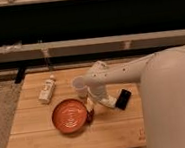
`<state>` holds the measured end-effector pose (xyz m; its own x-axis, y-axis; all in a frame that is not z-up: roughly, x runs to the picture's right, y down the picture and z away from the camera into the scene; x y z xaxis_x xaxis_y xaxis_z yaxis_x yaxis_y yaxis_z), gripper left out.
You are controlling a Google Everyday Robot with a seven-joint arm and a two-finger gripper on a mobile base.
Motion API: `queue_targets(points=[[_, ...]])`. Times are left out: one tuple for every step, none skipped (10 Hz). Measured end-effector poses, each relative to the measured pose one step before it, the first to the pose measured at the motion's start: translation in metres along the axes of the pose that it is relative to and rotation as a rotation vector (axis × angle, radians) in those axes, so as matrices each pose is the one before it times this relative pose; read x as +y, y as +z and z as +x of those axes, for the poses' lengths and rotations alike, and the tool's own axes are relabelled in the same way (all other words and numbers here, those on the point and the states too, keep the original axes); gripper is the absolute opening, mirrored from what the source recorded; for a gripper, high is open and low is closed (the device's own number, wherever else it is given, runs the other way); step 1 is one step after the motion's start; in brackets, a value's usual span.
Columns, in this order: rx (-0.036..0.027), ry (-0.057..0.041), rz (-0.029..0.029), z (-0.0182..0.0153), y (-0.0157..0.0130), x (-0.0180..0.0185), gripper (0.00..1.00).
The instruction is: Place the pepper in the ceramic cup
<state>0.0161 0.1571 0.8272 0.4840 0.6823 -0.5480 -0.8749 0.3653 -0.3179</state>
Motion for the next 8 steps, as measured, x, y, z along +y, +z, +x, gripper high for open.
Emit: queue_targets(points=[[0.00172, -0.01306, 0.0053, -0.00164, 0.00211, 0.00213, 0.8], [0.00115, -0.00787, 0.00193, -0.00167, 0.00167, 0.00153, 0.8], [0.00834, -0.01222, 0.00366, -0.00199, 0.00297, 0.00244, 0.8], [0.00647, -0.00901, -0.0003, -0.00164, 0.00234, 0.00323, 0.8], [0.00415, -0.01351, 0.00085, -0.00323, 0.00205, 0.00419, 0.8], [0.0018, -0.00446, -0.00171, -0.00106, 0.00057, 0.00138, 0.8], [0.00052, -0.0014, -0.00194, -0.00041, -0.00035, 0.00051, 0.8], [0.00198, -0.00775, -0.00393, -0.00017, 0.00016, 0.00369, 0.8]])
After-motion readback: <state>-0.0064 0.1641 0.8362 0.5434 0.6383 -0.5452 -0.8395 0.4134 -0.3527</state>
